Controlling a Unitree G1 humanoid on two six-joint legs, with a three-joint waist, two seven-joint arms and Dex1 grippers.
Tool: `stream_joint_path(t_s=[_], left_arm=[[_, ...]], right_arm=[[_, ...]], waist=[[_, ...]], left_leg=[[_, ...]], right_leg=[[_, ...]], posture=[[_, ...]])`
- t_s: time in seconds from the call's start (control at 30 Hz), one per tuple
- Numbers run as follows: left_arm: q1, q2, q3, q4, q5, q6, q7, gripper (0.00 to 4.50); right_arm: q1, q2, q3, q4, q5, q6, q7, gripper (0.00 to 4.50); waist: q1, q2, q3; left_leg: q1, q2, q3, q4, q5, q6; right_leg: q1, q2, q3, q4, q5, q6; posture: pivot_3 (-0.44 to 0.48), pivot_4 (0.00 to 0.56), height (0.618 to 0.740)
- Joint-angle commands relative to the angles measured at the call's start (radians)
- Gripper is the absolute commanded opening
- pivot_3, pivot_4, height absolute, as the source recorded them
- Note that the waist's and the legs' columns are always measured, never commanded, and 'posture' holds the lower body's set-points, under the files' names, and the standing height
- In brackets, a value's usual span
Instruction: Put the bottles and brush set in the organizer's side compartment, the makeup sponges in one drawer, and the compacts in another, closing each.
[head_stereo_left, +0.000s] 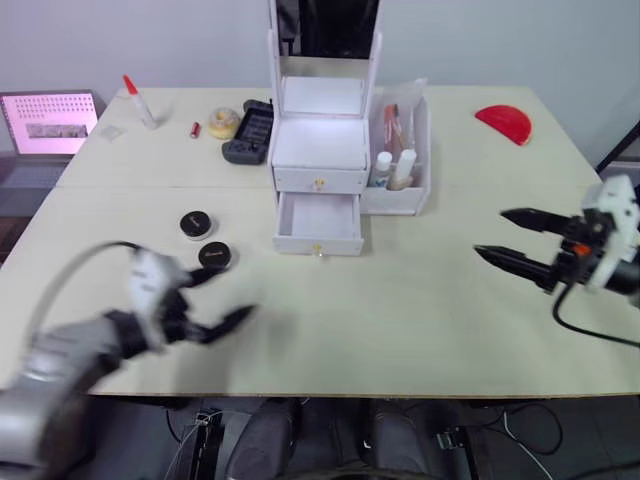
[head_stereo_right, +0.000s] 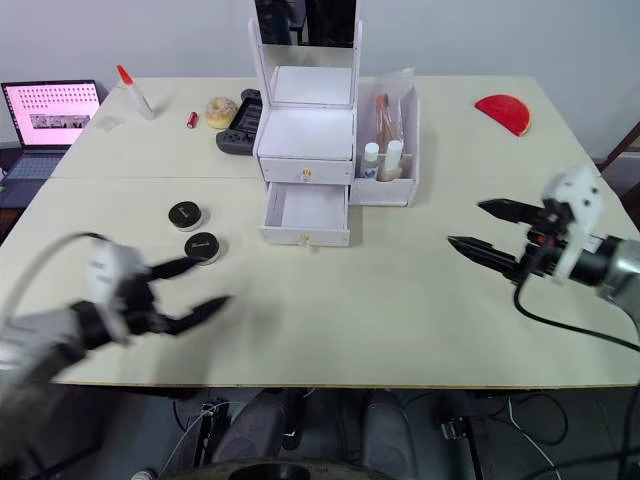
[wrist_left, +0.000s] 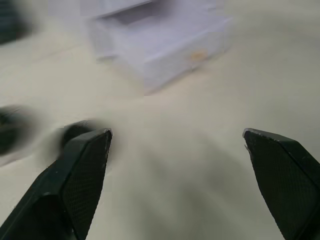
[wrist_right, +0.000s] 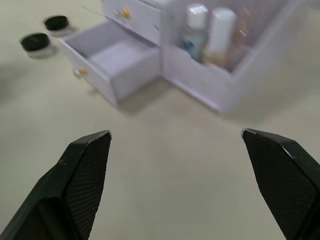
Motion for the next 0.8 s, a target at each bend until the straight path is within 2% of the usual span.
stream_joint_path(t_s=[0.03,0.17,0.3,0.57,0.8], left_arm=[[0.026,0.082,0.128,0.181,-0.002,-0.070,-0.113,4.42],[0.026,0.147,0.202,0.395,0.030,-0.138,-0.148,4.42],[0.053,0.163,0.229,0.488,0.058,-0.195,-0.161,4.42],[0.053,0.181,0.222,0.516,0.054,-0.210,-0.165,4.42],[0.031,0.173,0.182,0.464,0.044,-0.175,-0.140,4.42]], right_arm=[[0.055,-0.015,-0.096,0.082,-0.036,-0.102,0.077,4.50],[0.112,-0.009,-0.159,0.187,-0.063,-0.171,0.113,4.50],[0.175,-0.005,-0.213,0.239,-0.078,-0.208,0.136,4.50],[0.216,0.031,-0.235,0.273,-0.083,-0.232,0.115,4.50],[0.224,0.044,-0.239,0.204,-0.056,-0.182,0.071,4.50]], waist=[[-0.001,0.000,0.000],[0.000,0.000,0.000],[0.000,0.000,0.000],[0.000,0.000,0.000],[-0.001,0.000,0.000]], left_leg=[[0.000,0.001,0.003,0.000,0.000,0.000],[0.000,0.003,0.011,-0.002,-0.001,-0.001],[-0.001,0.006,0.013,-0.002,-0.002,-0.003],[-0.001,0.010,0.014,-0.002,-0.005,-0.007],[-0.001,0.010,0.015,-0.003,-0.005,-0.008]], right_leg=[[-0.001,0.000,0.002,0.000,0.000,0.000],[-0.005,0.000,0.008,-0.001,0.000,0.000],[-0.007,0.001,0.009,-0.001,0.001,-0.001],[-0.009,0.001,0.011,-0.001,0.002,-0.003],[-0.010,0.002,0.011,-0.001,0.002,-0.003]], posture=[[0.000,0.150,0.738],[0.000,0.150,0.738],[0.000,0.150,0.738],[0.000,0.150,0.738],[0.000,0.150,0.738]])
